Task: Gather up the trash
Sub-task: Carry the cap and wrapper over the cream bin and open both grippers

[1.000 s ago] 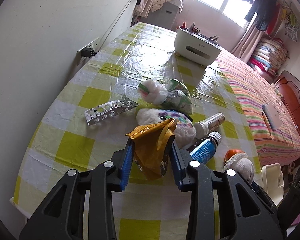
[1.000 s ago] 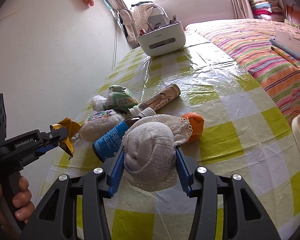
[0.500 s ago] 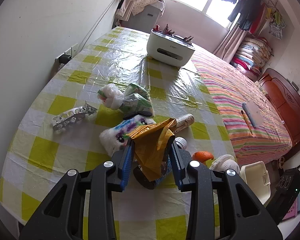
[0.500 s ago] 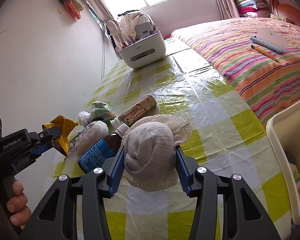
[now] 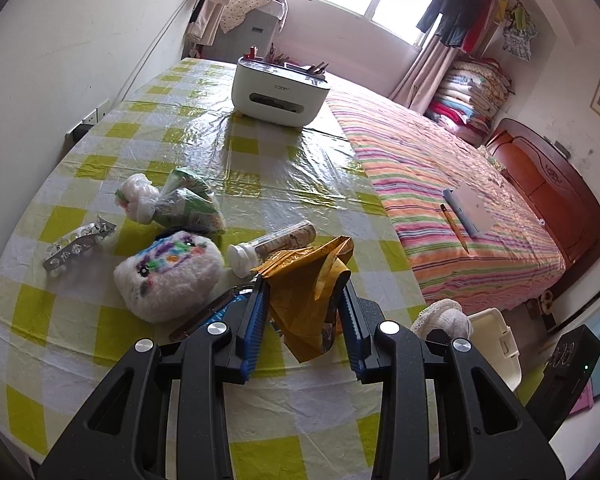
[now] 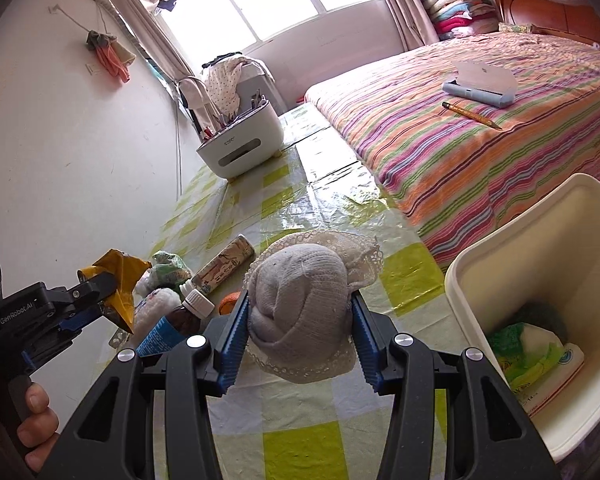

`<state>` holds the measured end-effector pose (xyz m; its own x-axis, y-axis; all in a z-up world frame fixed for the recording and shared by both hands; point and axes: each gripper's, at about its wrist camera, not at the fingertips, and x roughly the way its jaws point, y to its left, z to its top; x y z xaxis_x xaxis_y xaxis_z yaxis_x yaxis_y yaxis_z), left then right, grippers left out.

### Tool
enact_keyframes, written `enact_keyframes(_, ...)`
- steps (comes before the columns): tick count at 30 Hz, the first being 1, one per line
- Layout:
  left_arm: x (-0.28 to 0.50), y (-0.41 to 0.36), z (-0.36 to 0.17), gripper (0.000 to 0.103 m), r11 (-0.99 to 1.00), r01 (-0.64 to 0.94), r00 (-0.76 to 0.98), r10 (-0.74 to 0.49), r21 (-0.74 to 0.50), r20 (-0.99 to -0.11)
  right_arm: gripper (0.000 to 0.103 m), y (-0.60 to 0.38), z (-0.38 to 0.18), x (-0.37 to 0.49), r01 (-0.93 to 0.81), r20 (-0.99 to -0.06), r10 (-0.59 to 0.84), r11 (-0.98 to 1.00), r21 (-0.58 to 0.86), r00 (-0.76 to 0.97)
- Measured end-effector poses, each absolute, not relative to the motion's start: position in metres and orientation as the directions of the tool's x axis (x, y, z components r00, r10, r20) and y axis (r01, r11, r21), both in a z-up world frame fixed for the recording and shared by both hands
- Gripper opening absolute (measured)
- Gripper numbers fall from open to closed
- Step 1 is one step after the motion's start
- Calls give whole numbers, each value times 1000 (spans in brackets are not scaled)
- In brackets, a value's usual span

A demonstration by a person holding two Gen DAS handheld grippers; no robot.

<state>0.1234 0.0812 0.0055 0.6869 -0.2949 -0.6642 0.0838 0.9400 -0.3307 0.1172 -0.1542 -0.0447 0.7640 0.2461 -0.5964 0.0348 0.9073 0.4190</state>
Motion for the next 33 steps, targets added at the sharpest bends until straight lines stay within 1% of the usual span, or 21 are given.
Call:
enact_keyframes(5,125,51,9,33,934,142,680,-332,-327,-654,46,-183,-44,111,105,-588,183,901,421,788)
enact_keyframes(13,123,1,11,33,922,226,655,-384,-315,-651,46,-229,-36,89,262,-563,10,877,402,827)
enact_keyframes(15,121,-11,11,33,918,248,651,-395,-310,-648,46,-240,-37,86,300,-568,-22,865,401,823)
enact_keyframes(22,118,-52,14,33,895,318,622,-446,-312,-644,48,-268,-39,77,379,-575,-82,825,420,814)
enact_keyframes(26,117,-68,14,33,882,346,606,-470,-319,-642,49,-278,-40,72,392,-571,-82,805,446,817)
enact_keyframes(29,118,-77,13,33,875,356,591,-483,-329,-646,56,-284,-41,69,402,-563,-78,781,478,823)
enact_keyframes(33,121,-82,10,33,867,356,573,-497,-349,-651,57,-292,-39,57,407,-523,-93,746,527,847)
